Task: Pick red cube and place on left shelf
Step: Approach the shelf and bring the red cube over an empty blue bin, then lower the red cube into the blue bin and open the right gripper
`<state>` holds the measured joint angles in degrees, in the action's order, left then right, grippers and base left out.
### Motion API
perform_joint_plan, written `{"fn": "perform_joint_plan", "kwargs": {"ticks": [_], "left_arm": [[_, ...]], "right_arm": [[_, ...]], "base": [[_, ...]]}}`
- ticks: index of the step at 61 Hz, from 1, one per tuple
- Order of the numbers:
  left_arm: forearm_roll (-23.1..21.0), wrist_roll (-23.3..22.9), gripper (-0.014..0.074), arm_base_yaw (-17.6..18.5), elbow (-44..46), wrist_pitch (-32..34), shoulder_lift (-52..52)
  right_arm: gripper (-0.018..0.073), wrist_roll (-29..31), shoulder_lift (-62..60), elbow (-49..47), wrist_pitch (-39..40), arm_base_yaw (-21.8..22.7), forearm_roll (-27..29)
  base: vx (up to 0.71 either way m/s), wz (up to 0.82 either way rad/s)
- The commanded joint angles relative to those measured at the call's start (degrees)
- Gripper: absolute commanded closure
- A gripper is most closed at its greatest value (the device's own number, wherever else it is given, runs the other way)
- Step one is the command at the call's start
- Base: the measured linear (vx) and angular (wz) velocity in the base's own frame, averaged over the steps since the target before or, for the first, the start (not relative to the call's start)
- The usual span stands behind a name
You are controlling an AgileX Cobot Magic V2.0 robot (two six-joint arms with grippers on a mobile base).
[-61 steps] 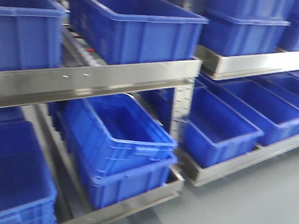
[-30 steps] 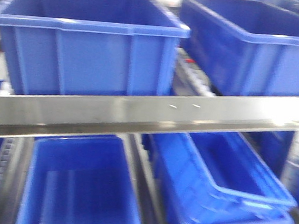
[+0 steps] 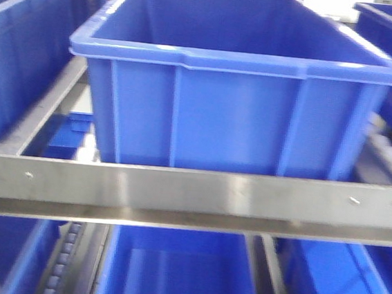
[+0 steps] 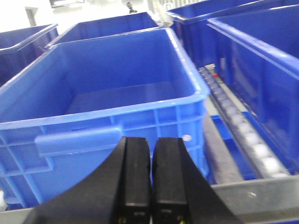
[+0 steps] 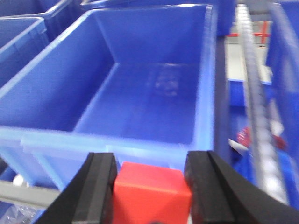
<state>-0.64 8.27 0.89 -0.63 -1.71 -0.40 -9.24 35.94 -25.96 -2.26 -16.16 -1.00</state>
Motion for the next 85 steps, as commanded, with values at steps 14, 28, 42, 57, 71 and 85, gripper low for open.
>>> {"fn": "perform_joint_plan", "kwargs": {"ticks": [14,28,42,57,71,85], "left_arm": [[-0.27,0.03,0.0491,0.31,-1.26,5.18,0.4],[-0.27,0.03,0.0491,0.31,-1.26,5.18,0.4],[-0.27,0.03,0.0491,0.31,-1.26,5.18,0.4],[-0.27,0.03,0.0491,0.31,-1.26,5.18,0.4],[-0.27,0.03,0.0491,0.31,-1.26,5.18,0.4],[-0.27,0.03,0.0491,0.31,-1.26,5.18,0.4]], "right_arm": [[0.051,0.29,-0.14,-1.58,4.87,0.2,-0.15],[0.051,0.29,-0.14,-1.58,4.87,0.2,-0.15],[0.051,0.29,-0.14,-1.58,4.87,0.2,-0.15],[0.051,0.29,-0.14,-1.58,4.87,0.2,-0.15],[0.051,0.29,-0.14,-1.58,4.87,0.2,-0.15],[0.051,0.29,-0.14,-1.58,4.87,0.2,-0.15]], "base": [[0.17,0.17],[0.11,0.07],[0.05,0.11],[0.02,0.02],[0.0,0.0],[0.0,0.0]]}}
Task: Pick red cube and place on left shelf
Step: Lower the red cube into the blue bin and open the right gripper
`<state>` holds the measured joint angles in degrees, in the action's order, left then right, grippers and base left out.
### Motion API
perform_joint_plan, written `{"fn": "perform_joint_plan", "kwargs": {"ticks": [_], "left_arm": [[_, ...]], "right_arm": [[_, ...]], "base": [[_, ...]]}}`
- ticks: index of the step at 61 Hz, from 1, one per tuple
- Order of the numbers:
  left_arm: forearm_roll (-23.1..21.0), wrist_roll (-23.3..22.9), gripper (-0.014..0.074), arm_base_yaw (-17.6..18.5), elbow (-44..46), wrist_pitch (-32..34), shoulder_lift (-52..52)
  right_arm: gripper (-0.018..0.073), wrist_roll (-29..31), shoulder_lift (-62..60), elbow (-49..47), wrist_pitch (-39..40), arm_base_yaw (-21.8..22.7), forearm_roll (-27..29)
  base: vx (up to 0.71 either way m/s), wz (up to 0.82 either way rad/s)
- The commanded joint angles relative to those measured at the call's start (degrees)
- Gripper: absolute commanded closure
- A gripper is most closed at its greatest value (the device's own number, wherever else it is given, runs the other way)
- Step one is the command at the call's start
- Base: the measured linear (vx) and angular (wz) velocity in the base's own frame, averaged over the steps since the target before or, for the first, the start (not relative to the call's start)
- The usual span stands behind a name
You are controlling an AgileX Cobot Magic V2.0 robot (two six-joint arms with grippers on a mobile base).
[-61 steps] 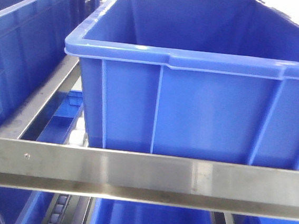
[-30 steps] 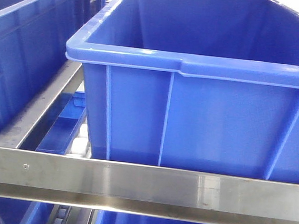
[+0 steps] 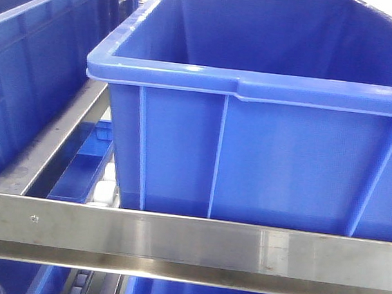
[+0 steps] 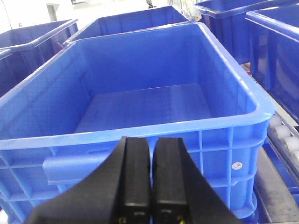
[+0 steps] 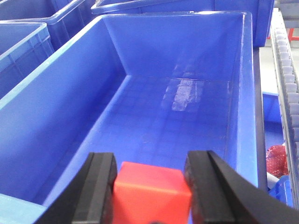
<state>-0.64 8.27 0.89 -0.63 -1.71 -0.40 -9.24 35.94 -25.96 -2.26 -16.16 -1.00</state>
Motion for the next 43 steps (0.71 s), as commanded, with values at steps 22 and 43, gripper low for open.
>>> {"fn": "perform_joint_plan", "kwargs": {"ticks": [22,43], "left_arm": [[-0.27,0.03,0.0491,0.31,-1.26,5.18,0.4],[-0.27,0.03,0.0491,0.31,-1.26,5.18,0.4]], "right_arm": [[0.051,0.29,-0.04,-1.42,5.35,0.2,-0.15],[0.051,0.29,14.92,-10.94,6.69,0.2,-0.15]], "base": [[0.0,0.0],[0.0,0.0]]}}
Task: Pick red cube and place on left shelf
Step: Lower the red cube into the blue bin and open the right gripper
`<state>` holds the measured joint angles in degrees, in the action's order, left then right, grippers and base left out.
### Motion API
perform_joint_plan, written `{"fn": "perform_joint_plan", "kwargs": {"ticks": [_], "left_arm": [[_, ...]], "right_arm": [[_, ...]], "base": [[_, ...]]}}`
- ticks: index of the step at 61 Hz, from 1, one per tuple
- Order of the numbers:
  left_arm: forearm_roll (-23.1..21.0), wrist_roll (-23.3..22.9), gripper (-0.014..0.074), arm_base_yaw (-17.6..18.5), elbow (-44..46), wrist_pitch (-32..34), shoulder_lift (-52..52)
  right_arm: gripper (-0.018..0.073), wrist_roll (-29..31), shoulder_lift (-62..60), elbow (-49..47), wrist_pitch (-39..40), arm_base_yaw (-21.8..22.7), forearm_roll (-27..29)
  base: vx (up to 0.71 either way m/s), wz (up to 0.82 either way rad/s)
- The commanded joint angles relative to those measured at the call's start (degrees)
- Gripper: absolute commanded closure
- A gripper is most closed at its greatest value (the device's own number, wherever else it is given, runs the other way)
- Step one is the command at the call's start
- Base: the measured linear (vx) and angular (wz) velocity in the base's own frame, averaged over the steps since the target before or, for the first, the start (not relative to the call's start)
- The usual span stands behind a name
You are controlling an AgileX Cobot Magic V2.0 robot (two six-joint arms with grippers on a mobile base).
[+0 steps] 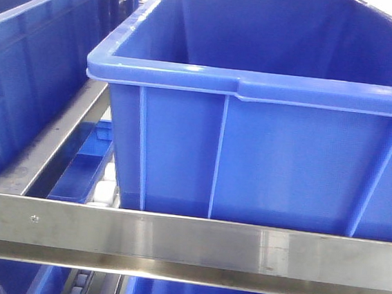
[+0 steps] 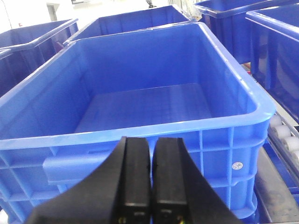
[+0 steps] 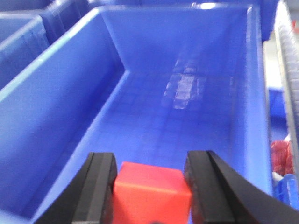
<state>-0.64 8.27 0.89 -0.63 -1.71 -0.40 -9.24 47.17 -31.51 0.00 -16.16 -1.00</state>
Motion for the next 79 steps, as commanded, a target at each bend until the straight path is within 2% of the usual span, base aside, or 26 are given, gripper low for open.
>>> {"fn": "perform_joint_plan", "kwargs": {"ticks": [1,14,19,23,29,31,33,47,53,59,69,79], "left_arm": [[-0.27,0.03,0.0491,0.31,-1.26,5.18,0.4],[-0.27,0.03,0.0491,0.31,-1.26,5.18,0.4],[-0.27,0.03,0.0491,0.31,-1.26,5.18,0.4],[-0.27,0.03,0.0491,0.31,-1.26,5.18,0.4],[-0.27,0.03,0.0491,0.31,-1.26,5.18,0.4],[-0.27,0.03,0.0491,0.31,-1.26,5.18,0.4],[-0.27,0.03,0.0491,0.31,-1.26,5.18,0.4],[-0.27,0.03,0.0491,0.31,-1.26,5.18,0.4],[-0.27,0.03,0.0491,0.31,-1.26,5.18,0.4],[-0.27,0.03,0.0491,0.31,-1.26,5.18,0.4],[-0.27,0.03,0.0491,0.31,-1.26,5.18,0.4],[-0.27,0.03,0.0491,0.31,-1.26,5.18,0.4]], "right_arm": [[0.051,0.29,5.18,-6.57,4.29,0.2,-0.15],[0.0508,0.29,20.43,-19.49,2.63,0.2,-0.15],[0.0456,0.29,25.62,-24.09,1.34,-0.07,-0.21],[0.0344,0.29,28.5,-27.35,0.0,-0.06,-0.21],[0.0052,0.34,31.71,-30.59,-1.75,-0.06,-0.33],[-0.0032,0.34,32.47,-31.39,-2.41,-0.06,-0.33],[-0.0079,0.34,32.92,-31.8,-2.62,-0.06,-0.37],[0.0002,0.34,33.26,-31.97,-2.88,-0.06,-0.37],[0.0078,0.34,31.36,-30.93,-2.83,0.0,-0.37],[0.0206,0.34,27.54,-28.56,-2.36,0.0,-0.37],[0.0507,0.34,17.05,-19.88,-1.33,0.31,-0.44],[0.0503,0.34,5.15,-9.65,2.22,0.31,-0.51]], "base": [[0.0,0.0],[0.0,0.0],[0.0,0.0],[0.0,0.0],[0.0,0.0],[0.0,0.0],[0.0,0.0],[0.0,0.0],[0.0,0.0],[0.0,0.0],[0.0,0.0],[0.0,0.0]]}}
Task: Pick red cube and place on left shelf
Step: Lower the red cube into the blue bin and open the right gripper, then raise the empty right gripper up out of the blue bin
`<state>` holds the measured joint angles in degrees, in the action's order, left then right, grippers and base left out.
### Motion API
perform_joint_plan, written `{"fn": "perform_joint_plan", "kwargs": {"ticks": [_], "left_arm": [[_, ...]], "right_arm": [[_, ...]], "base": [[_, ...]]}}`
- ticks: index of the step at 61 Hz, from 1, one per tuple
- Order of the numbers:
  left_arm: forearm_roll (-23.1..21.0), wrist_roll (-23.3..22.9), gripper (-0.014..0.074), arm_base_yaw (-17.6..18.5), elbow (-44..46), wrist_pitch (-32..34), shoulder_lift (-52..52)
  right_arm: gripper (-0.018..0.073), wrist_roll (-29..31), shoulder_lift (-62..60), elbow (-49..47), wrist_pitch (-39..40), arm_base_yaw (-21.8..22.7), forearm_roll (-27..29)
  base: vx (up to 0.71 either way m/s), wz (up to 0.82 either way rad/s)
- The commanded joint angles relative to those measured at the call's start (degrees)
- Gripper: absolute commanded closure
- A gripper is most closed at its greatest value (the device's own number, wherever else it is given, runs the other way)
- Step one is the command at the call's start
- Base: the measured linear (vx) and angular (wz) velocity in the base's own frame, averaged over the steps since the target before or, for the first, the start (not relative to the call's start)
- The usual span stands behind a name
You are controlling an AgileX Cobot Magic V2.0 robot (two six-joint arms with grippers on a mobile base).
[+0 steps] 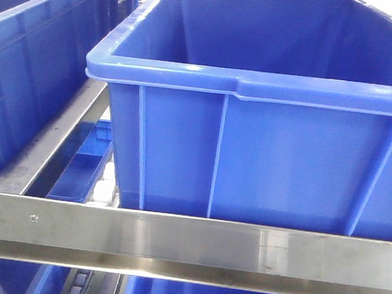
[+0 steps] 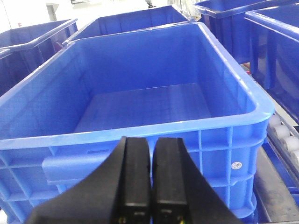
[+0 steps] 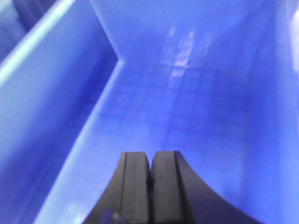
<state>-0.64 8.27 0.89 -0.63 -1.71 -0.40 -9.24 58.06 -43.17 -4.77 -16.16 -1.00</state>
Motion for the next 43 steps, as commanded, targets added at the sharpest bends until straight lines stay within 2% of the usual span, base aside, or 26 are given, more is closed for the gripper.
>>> {"fn": "perform_joint_plan", "kwargs": {"ticks": [1,10,19,43], "left_arm": [[-0.27,0.03,0.0491,0.31,-1.26,5.18,0.4],[-0.27,0.03,0.0491,0.31,-1.26,5.18,0.4],[-0.27,0.03,0.0491,0.31,-1.26,5.18,0.4],[-0.27,0.03,0.0491,0.31,-1.26,5.18,0.4]], "right_arm": [[0.0503,0.34,-7.34,3.38,7.61,0.31,-0.51],[0.0503,0.34,-17.72,12.1,10.46,0.31,-1.38],[0.0503,0.34,-25.25,17.49,9.2,0.31,-2.11],[0.0503,0.34,-28.93,18.91,7.85,0.19,-2.11]], "base": [[0.0,0.0],[-0.02,-0.11],[0.0,0.0],[0.0,0.0]]}}
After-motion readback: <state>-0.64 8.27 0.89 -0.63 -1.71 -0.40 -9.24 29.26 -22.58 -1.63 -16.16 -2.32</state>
